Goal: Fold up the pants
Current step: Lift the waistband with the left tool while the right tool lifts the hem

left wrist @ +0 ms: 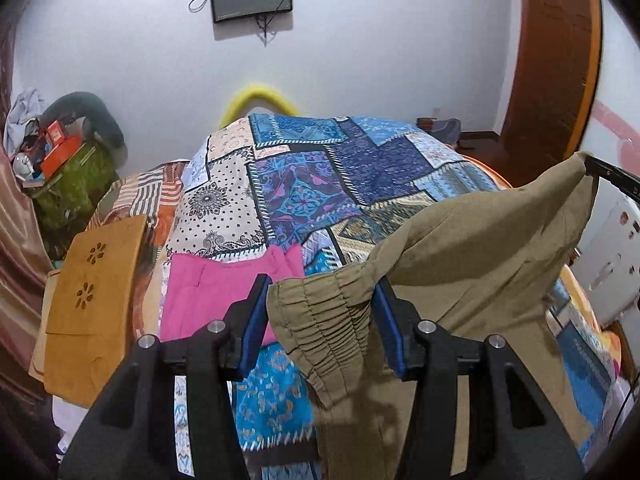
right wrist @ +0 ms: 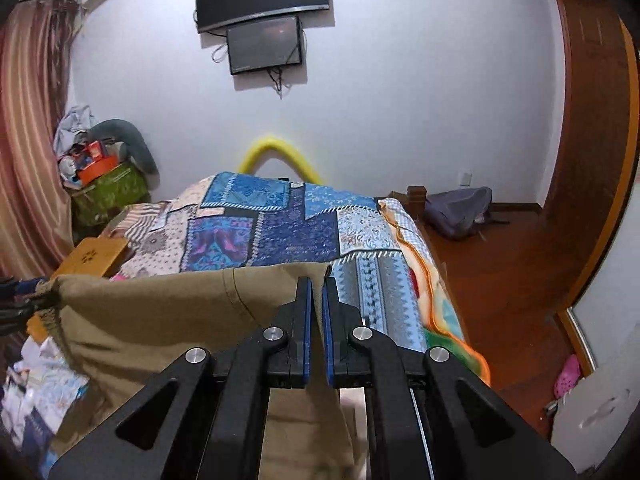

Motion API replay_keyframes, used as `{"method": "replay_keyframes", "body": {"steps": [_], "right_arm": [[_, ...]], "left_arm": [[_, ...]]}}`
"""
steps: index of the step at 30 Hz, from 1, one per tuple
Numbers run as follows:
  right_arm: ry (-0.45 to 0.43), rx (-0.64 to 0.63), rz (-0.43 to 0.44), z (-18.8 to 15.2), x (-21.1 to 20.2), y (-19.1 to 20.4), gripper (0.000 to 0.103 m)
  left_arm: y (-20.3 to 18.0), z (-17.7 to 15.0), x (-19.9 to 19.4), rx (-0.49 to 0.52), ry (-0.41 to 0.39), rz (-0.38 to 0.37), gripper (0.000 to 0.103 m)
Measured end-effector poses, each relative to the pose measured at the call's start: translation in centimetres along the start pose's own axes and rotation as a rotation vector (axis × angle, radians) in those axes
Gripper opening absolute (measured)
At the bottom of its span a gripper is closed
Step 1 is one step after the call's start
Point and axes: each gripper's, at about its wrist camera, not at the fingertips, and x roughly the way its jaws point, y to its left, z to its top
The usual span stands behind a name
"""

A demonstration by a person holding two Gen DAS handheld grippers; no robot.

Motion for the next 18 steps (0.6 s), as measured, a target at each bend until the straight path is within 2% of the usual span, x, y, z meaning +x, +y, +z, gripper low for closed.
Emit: {"method": "replay_keyframes", "body": {"steps": [9,18], "right_arm": [[0.025,0.003,0.037,-6.1,-5.8,0.5,0.004],[0.131,0.057,0.071,-13.9,-8.4,0.8,0.004]], "left_arm": [[-1.7,-6.3,-3.9,0.079,0.006,-0.022,0.051],[-3.2,-13.3,-5.2,0.128,0.077,-0.038,0.051]]}}
